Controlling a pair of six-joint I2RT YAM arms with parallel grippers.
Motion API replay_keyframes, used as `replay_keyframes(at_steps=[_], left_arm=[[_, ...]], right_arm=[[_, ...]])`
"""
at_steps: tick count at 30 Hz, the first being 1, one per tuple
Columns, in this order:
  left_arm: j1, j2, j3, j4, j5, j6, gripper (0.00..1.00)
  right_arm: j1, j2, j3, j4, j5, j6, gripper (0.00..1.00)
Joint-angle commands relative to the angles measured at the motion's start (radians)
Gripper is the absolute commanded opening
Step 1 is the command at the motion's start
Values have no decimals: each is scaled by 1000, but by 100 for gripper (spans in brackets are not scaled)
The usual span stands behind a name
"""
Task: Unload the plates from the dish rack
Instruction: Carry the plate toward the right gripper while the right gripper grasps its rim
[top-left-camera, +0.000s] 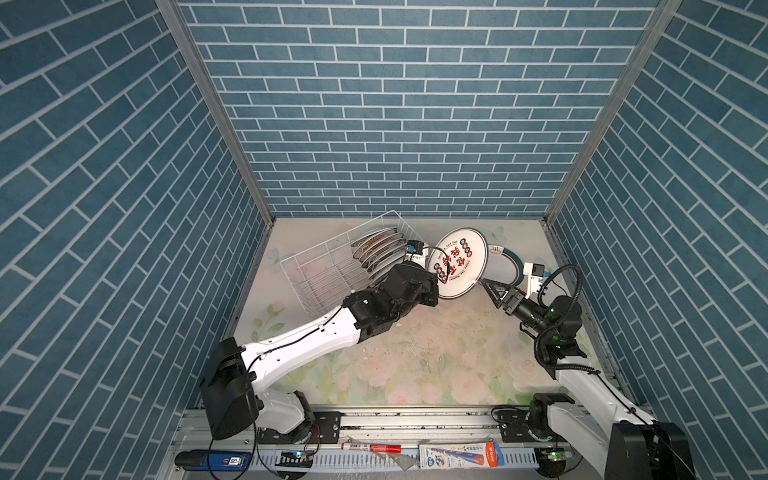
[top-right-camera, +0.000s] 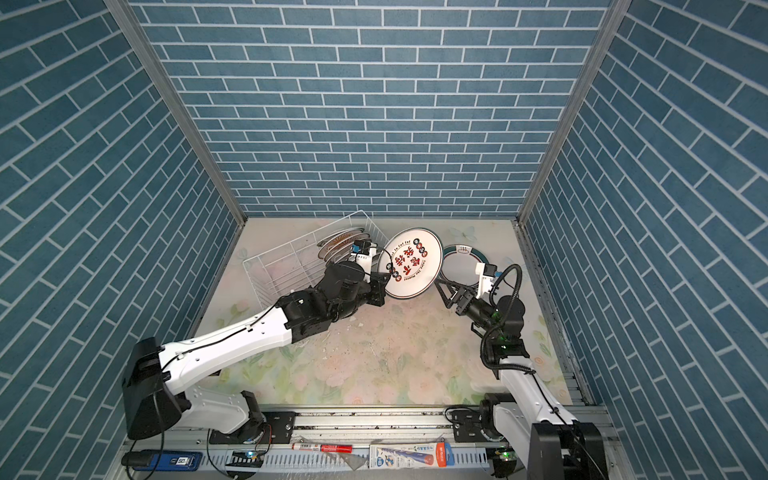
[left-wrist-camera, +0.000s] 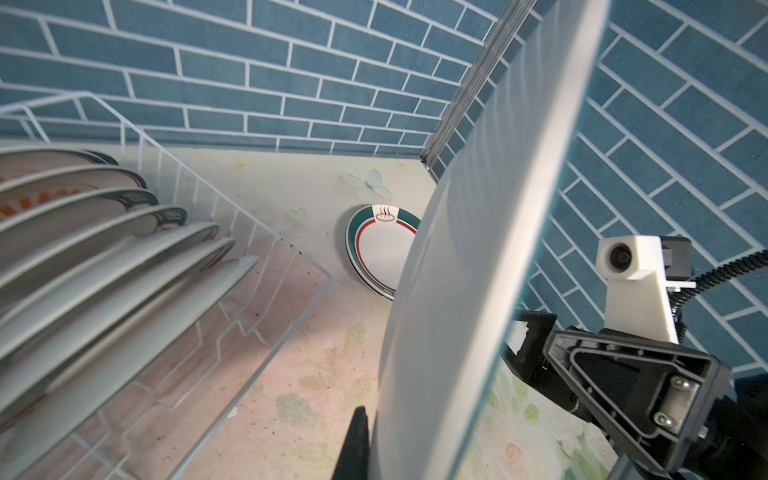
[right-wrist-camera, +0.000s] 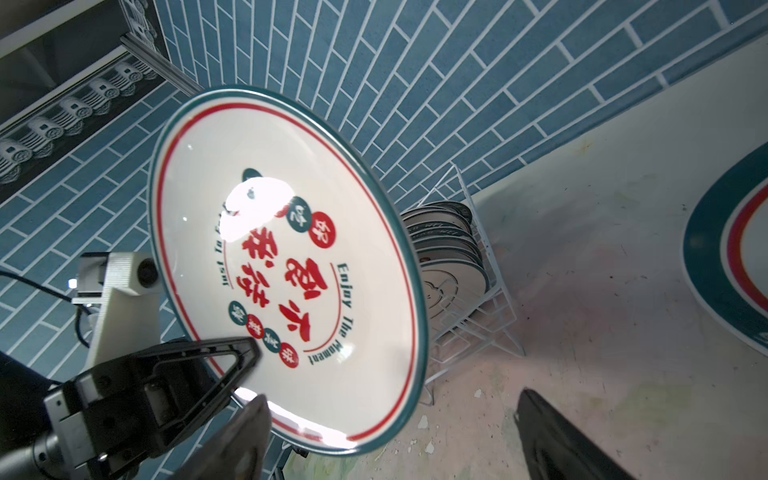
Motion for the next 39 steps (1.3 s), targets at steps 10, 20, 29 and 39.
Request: replay_keyframes(at_steps=[10, 20, 29, 39], left_arm=[[71, 55, -21, 248, 224, -178, 0], [85, 127, 3, 282, 309, -212, 0], [99, 199, 37, 298, 373, -242, 0], [116, 228, 14, 370, 418, -252, 24]], right_arm=[[25, 188, -25, 352, -4, 108, 73], [29, 340, -4, 586, -19, 211, 46], [30, 337, 10, 584, -32, 207, 17], [26, 308, 42, 516, -36, 188, 0]])
